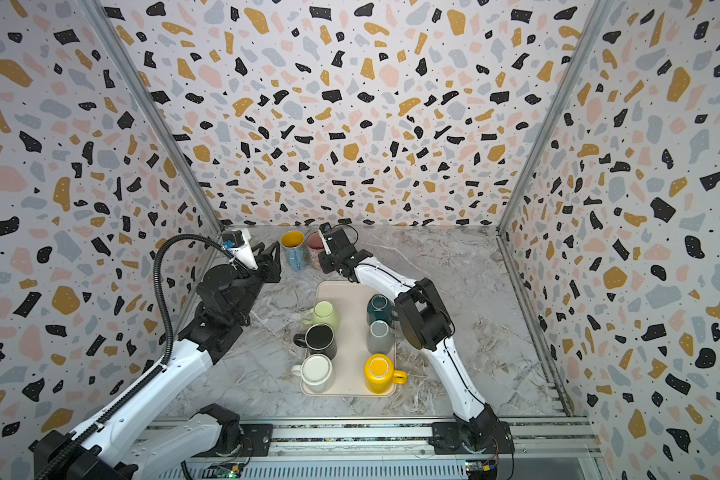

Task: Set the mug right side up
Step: 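Lower the pink mug beside the light blue mug with the right gripper, then open the right gripper and withdraw it toward the tray's near side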

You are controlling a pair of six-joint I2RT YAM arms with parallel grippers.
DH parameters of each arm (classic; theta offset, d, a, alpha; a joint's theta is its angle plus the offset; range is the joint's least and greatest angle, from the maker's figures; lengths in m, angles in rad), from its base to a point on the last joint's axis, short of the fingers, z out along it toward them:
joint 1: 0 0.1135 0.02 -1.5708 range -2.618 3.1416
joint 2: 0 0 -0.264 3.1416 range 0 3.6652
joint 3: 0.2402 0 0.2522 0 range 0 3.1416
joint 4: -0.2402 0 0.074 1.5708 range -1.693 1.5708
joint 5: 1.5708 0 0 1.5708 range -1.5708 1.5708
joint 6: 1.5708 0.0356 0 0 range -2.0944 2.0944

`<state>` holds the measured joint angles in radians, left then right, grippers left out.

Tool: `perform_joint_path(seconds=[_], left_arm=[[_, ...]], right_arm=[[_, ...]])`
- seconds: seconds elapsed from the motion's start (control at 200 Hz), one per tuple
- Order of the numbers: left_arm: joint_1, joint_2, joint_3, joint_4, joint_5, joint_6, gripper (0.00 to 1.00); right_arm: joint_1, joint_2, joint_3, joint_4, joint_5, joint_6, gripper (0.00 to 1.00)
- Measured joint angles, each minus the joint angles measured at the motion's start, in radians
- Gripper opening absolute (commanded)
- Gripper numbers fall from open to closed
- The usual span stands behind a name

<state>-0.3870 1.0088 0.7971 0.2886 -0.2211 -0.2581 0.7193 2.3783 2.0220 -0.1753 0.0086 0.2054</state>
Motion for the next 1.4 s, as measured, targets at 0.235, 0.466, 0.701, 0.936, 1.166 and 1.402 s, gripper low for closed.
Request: perform_joint_path(seconds=[0.235, 0.466, 0.701, 0.936, 1.166, 1.402], left_arm=[[0.0, -0.01, -0.006, -0.002, 0.005, -0.01, 0.43], [0.0, -0.026, -0.008, -0.006, 0.009, -0.017, 0.43], [0.0, -0.037, -0.021, -0.015, 0.022, -0.02, 0.43], [0.0, -0.05, -0.023, -0.02, 0.023, -0.026, 0.44], [0.0, -0.048, -0.023, -0.027, 0.026, -0.034, 0.49], [0.0, -0.013, -0.019, -0.026, 0.022, -0.025, 0.6]], right_arm=[[0.004, -0.044, -0.104, -0.002, -0.029, 0.034, 0.36], [0.018, -0.07, -0.11, 0.008, -0.069, 0.052, 0.36], [0.024, -0.107, -0.142, 0.023, -0.089, 0.063, 0.36], [0.016, -0.294, -0.352, 0.031, -0.032, 0.063, 0.38], [-0.055, -0.652, -0.571, 0.021, -0.035, 0.149, 0.53], [-0.2, -1.061, -0.957, 0.122, -0.193, 0.374, 0.6]])
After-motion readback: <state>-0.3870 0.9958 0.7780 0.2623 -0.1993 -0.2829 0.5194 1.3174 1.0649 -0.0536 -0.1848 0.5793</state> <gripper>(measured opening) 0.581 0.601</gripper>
